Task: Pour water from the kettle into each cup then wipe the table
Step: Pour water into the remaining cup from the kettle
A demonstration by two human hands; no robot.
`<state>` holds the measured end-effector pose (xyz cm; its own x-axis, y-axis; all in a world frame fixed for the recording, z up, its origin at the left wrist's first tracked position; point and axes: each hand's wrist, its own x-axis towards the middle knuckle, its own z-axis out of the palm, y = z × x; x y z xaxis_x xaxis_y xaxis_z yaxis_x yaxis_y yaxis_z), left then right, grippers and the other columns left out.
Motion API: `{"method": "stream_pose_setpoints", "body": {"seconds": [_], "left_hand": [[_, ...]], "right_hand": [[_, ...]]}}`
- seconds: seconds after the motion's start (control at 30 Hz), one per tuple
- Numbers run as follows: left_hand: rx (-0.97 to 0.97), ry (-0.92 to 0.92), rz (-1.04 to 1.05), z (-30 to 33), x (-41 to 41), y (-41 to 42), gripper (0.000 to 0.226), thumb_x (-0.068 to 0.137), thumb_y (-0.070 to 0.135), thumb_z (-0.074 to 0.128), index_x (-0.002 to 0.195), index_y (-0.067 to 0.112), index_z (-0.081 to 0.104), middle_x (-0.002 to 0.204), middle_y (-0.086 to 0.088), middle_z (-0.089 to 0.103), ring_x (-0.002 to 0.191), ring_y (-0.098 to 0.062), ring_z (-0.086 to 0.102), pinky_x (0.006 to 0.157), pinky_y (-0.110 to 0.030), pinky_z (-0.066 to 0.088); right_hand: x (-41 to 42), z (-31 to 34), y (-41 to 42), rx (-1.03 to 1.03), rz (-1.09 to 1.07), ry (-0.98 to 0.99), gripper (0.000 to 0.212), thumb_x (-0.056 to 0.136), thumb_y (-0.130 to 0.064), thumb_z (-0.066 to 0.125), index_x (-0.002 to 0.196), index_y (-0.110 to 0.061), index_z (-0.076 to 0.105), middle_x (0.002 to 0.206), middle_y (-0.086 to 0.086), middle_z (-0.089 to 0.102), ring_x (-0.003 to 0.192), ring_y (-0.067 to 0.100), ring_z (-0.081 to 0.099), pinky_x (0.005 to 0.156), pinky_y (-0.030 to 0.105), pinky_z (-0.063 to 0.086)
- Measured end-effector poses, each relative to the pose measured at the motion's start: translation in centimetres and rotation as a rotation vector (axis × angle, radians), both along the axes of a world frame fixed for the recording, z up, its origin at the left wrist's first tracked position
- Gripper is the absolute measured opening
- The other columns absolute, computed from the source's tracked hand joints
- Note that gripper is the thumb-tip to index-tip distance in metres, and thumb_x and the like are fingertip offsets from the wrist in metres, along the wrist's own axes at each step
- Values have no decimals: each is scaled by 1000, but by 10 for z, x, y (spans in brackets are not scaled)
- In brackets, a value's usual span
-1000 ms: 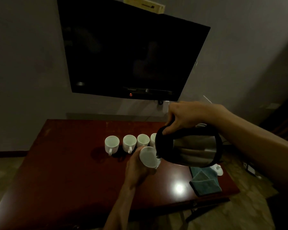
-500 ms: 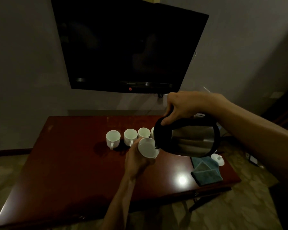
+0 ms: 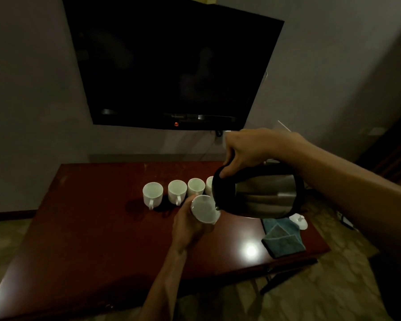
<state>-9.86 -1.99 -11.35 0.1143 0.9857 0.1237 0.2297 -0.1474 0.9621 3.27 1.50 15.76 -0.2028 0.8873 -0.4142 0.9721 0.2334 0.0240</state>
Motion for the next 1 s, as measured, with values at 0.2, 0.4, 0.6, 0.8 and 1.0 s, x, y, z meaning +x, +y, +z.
{"method": "stream_pose_setpoints", "body": {"seconds": [0.2, 0.4, 0.6, 0.8, 1.0], "left_hand": [[-3, 1, -22, 0, 3, 2, 74, 49, 53, 83, 117, 49, 52, 114, 21, 63, 107, -8, 63, 78, -44, 60], [8, -18, -30, -4, 5, -2, 77, 49, 47, 86, 119, 47, 53, 116, 21, 63, 110, -7, 61, 82, -44, 59], [27, -27, -20, -9, 5, -2, 75, 49, 46, 86, 116, 54, 52, 117, 27, 62, 112, -5, 60, 83, -44, 59], [7, -12, -36, -10, 6, -1, 80, 52, 31, 92, 109, 64, 46, 113, 28, 58, 116, -10, 58, 89, -35, 54], [5, -36, -26, -5, 7, 7, 78, 49, 44, 87, 116, 55, 48, 118, 24, 58, 116, -10, 57, 90, -41, 56]], "right_hand": [[4, 0, -2, -2, -12, 11, 32, 80, -52, 77, 81, -29, 54, 90, -3, 66, 89, 21, 68, 85, 41, 60], [5, -2, 0, -19, -11, 5, 32, 80, -53, 76, 80, -29, 55, 84, -3, 65, 85, 20, 67, 84, 39, 59], [2, 0, 0, -5, -3, -38, 34, 79, -58, 76, 79, -32, 54, 87, -3, 67, 88, 21, 69, 86, 43, 59], [-4, 1, 2, -37, -3, -28, 31, 81, -55, 75, 79, -29, 57, 84, -2, 68, 87, 23, 71, 86, 45, 60], [-6, 4, 6, -43, 3, -42, 33, 80, -57, 74, 81, -28, 59, 86, -1, 72, 86, 24, 73, 85, 48, 61]]}}
